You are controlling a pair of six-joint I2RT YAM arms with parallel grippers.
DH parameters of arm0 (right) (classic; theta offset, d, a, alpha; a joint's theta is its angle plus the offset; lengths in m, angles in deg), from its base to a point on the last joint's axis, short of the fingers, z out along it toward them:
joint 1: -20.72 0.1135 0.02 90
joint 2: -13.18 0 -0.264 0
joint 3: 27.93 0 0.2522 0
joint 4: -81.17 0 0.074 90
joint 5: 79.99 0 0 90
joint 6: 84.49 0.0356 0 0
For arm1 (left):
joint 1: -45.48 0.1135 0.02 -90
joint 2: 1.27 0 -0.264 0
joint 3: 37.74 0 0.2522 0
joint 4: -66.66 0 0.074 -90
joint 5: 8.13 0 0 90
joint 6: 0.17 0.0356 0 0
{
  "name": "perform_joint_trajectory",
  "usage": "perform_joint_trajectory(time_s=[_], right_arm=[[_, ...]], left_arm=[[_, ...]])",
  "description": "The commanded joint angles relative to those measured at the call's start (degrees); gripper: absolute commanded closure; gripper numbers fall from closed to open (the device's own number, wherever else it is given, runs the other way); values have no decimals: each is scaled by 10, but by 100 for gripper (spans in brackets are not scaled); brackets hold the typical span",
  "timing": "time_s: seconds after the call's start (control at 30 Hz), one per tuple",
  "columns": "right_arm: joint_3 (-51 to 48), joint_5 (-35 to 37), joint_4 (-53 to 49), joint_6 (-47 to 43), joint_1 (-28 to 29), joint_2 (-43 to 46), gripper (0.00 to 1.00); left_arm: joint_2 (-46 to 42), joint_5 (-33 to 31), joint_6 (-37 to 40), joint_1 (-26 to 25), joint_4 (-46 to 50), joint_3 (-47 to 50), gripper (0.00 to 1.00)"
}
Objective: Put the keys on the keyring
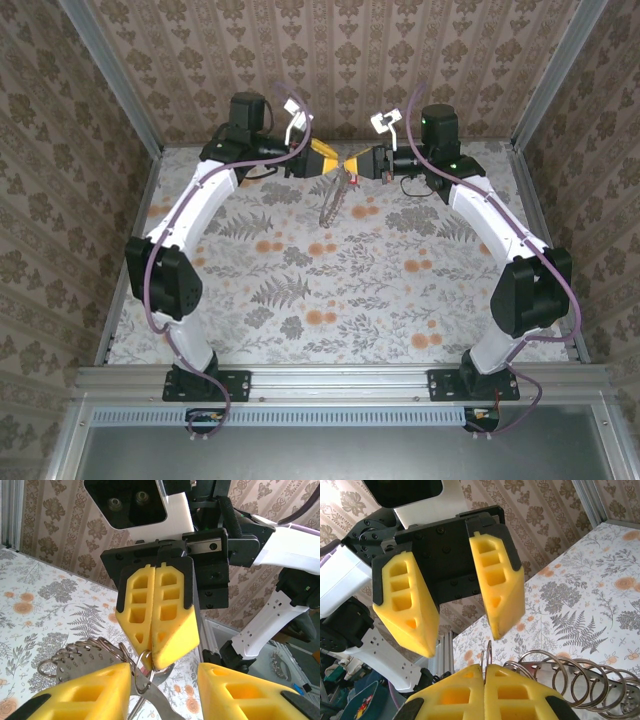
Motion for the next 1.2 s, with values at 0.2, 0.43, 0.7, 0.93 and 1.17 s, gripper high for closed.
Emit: perform_joint_trajectory(time_s=[0.2,0.43,0.7,0.93,1.17], right_arm=[[-3,-23,22,3,4,9,100],[-4,-22,20,1,4,11,100],[-7,-21,18,-1,4,14,100],[-7,-19,12,-6,4,16,100],[-8,-19,10,-7,3,18,100]], left_arm=[[16,7,19,-8,13,-25,62],[17,8,24,-12,16,-24,71],[20,7,26,-18,13,-26,79],[16,5,22,-19,5,-23,90],[10,5,17,-21,-8,-17,100]])
